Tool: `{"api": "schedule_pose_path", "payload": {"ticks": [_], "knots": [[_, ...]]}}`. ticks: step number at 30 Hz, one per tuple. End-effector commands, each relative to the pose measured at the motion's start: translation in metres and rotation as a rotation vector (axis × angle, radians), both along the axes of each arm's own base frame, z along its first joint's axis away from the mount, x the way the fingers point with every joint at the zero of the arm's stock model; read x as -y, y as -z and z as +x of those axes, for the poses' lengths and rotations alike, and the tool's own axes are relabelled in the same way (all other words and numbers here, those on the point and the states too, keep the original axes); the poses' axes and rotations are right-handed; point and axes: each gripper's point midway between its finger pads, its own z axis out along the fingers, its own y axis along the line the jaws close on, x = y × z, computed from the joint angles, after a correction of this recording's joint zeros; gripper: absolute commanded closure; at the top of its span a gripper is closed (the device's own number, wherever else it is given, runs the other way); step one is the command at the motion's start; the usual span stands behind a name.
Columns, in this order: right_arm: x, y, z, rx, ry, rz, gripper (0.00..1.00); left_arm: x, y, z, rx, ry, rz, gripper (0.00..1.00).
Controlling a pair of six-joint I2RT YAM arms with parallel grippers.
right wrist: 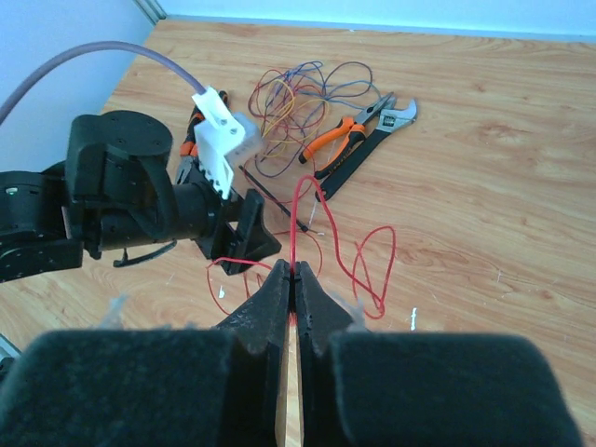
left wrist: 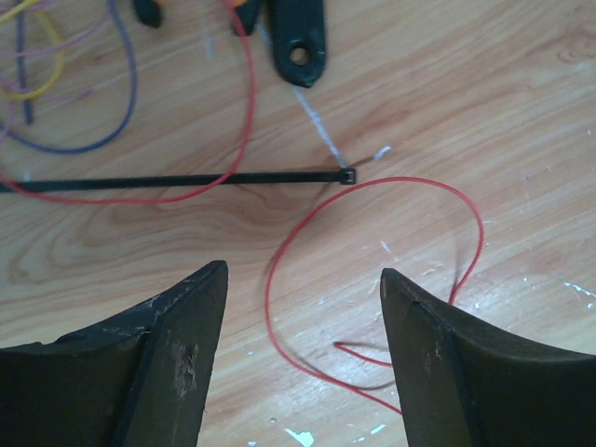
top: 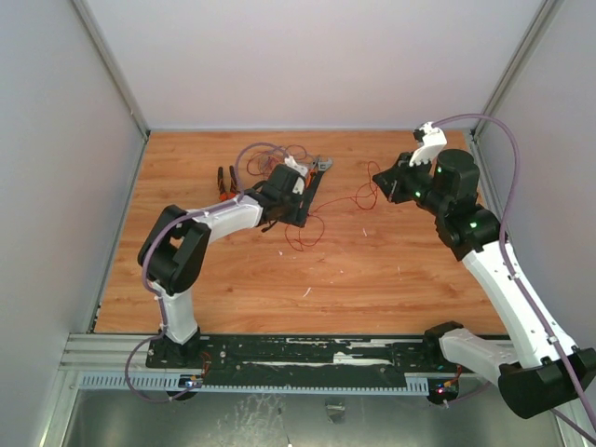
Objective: Zip-tie the wires
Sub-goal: Straighten the cable at the center of the board.
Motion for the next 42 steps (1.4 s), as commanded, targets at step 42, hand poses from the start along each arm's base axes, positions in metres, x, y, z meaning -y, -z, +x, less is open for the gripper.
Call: {"api": "schedule_pose_path", "payload": {"ticks": [42], "knots": [[0.001, -0.023, -0.007, 0.070, -0.023, 0.002, 1.00, 0.079, 0.041, 0.016, 0.012, 0.370, 0.165, 0.33]]}}
